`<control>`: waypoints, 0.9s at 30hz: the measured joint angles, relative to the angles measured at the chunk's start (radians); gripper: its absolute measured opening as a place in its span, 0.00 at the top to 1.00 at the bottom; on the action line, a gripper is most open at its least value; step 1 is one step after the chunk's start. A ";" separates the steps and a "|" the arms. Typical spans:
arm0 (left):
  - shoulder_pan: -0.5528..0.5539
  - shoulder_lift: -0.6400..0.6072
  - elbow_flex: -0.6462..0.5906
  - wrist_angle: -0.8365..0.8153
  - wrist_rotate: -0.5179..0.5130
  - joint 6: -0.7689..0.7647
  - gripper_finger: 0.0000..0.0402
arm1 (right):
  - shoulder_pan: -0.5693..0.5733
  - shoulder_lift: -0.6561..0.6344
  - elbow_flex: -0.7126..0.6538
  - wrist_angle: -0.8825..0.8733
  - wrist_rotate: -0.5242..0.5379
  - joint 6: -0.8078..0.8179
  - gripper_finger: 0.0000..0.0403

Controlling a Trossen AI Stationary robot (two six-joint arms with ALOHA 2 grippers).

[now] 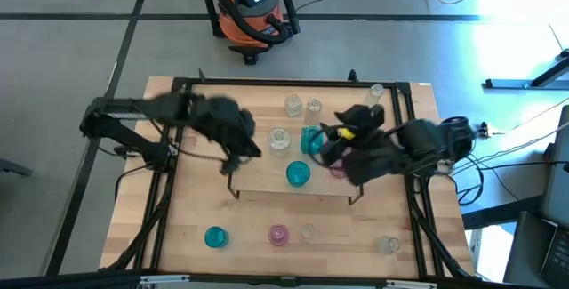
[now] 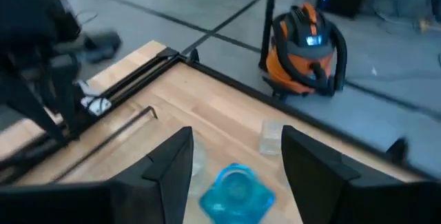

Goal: Sort vases onto shelf
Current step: Put the top blue vase on the shelf

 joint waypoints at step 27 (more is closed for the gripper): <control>-0.276 0.241 -0.237 0.527 -0.475 -0.576 1.00 | 0.048 -0.253 0.000 0.000 -0.066 -0.371 0.50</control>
